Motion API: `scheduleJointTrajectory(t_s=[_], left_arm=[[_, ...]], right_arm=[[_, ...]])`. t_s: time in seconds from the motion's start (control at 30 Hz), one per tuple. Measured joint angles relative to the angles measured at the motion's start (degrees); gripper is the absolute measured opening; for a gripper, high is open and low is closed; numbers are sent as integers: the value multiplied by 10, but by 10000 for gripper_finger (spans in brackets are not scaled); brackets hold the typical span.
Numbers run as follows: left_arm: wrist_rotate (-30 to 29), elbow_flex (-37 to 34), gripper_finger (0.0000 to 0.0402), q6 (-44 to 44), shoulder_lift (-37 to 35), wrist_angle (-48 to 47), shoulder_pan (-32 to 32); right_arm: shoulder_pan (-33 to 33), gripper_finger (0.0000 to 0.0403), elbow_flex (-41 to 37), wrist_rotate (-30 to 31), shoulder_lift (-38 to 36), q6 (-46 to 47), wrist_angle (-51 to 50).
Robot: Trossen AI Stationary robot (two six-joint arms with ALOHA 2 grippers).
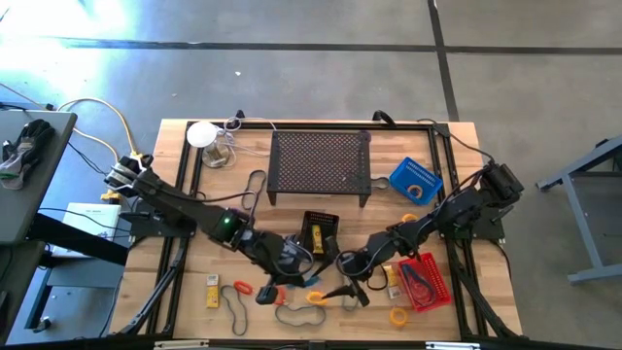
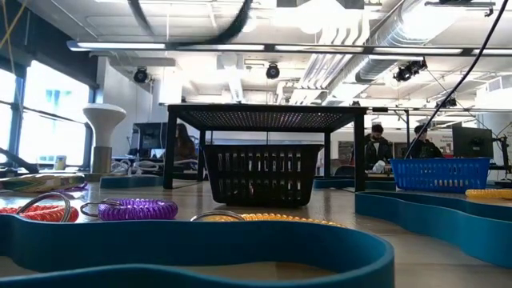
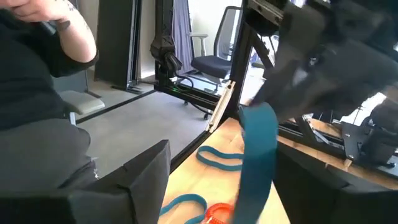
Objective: Pick & Place Office Desk Supplies
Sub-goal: Put the blue rubber band into the orange bin
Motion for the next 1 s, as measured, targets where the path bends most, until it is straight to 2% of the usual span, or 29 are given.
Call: scheduleJointTrajectory(t_s=[0.17,0.43,0.6,0.73,0.9,1.0], left_arm=[[-2,0,1,0,0,-1,8],[-4,0,1,4,0,-11,8],[-5,0,1,4,0,-16,8],[-7,0,1,12,0,-25,8],[-40,0,1,16,0,-28,8],[-64,0,3,52,0,-28,8]], right_arm=[[0,218,0,9,0,-3,6],[0,157,0,-16,0,-5,-8],[0,88,0,-16,0,-13,-11],[2,18,0,-16,0,-58,-27],[3,4,0,-7,0,-65,-35],[3,3,0,4,0,-64,-44]])
